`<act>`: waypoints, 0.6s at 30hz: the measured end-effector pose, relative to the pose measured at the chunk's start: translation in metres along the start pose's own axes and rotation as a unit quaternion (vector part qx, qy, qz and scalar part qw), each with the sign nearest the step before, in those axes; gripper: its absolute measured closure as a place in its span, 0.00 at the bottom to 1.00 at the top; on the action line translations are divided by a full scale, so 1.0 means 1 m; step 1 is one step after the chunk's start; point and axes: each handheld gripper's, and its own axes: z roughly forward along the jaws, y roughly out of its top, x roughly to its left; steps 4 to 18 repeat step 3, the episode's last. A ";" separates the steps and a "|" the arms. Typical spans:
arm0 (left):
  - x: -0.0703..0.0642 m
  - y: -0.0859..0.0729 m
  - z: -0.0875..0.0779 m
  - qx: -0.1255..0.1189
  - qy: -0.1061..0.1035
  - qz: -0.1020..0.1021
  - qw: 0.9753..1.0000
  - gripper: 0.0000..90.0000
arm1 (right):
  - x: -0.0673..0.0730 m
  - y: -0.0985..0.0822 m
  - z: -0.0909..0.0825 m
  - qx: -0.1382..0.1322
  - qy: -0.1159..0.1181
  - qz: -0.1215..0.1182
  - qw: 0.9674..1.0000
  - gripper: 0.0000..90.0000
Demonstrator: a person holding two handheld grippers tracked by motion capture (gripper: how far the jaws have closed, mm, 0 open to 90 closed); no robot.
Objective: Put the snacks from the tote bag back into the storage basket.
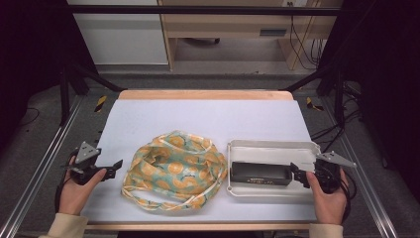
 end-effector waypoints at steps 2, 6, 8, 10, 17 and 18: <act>0.005 -0.006 -0.003 -0.001 0.014 -0.002 1.000 0.10 | 0.000 -0.002 0.000 0.001 -0.001 -0.002 1.000 0.07; 0.008 -0.008 -0.004 -0.005 0.019 -0.010 1.000 0.10 | 0.000 -0.003 -0.001 0.002 -0.004 -0.003 1.000 0.07; 0.008 -0.008 -0.004 -0.005 0.019 -0.010 1.000 0.10 | 0.000 -0.003 -0.001 0.002 -0.004 -0.003 1.000 0.07; 0.008 -0.008 -0.004 -0.005 0.019 -0.010 1.000 0.10 | 0.000 -0.003 -0.001 0.002 -0.004 -0.003 1.000 0.07; 0.008 -0.008 -0.004 -0.005 0.019 -0.010 1.000 0.10 | 0.000 -0.003 -0.001 0.002 -0.004 -0.003 1.000 0.07; 0.008 -0.008 -0.004 -0.005 0.019 -0.010 1.000 0.10 | 0.000 -0.003 -0.001 0.002 -0.004 -0.003 1.000 0.07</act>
